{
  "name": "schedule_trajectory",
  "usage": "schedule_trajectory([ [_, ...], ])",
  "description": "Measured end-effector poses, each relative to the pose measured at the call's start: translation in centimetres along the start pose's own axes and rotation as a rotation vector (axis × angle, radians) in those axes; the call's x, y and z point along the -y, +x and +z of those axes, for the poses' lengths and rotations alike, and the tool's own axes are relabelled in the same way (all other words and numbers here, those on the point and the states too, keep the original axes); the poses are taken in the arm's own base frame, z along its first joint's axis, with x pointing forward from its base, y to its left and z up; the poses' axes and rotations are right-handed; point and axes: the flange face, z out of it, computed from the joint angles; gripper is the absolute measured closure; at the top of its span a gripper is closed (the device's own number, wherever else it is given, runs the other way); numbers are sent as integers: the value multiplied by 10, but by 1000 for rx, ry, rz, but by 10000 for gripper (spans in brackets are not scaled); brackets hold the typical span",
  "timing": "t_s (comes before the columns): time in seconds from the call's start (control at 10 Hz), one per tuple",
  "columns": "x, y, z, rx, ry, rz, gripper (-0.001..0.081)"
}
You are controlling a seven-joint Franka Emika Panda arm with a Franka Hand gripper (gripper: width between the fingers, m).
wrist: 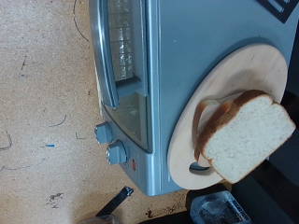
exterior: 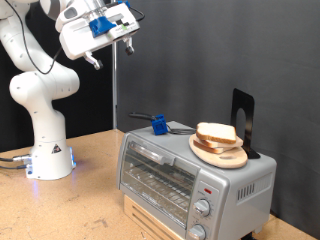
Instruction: Make a piece of toast with the oven
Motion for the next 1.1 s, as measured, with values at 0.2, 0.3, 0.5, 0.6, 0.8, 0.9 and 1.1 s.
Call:
schedule_trajectory([
  [0.2, 1, 6, 17, -3, -16, 10, -2],
  [0.3, 1, 9, 30, -9, -36, 18, -2],
  [0.5, 6, 15, 39, -18, -47, 22, -2],
  [0.6, 6, 15, 39, -15, -31, 65, -2],
  [0.8, 5, 16, 42, -4, 0, 199, -2],
  [0.9, 5, 18, 45, -1, 6, 246, -2],
  [1.1, 2, 22, 62, 85, -62, 268, -2],
])
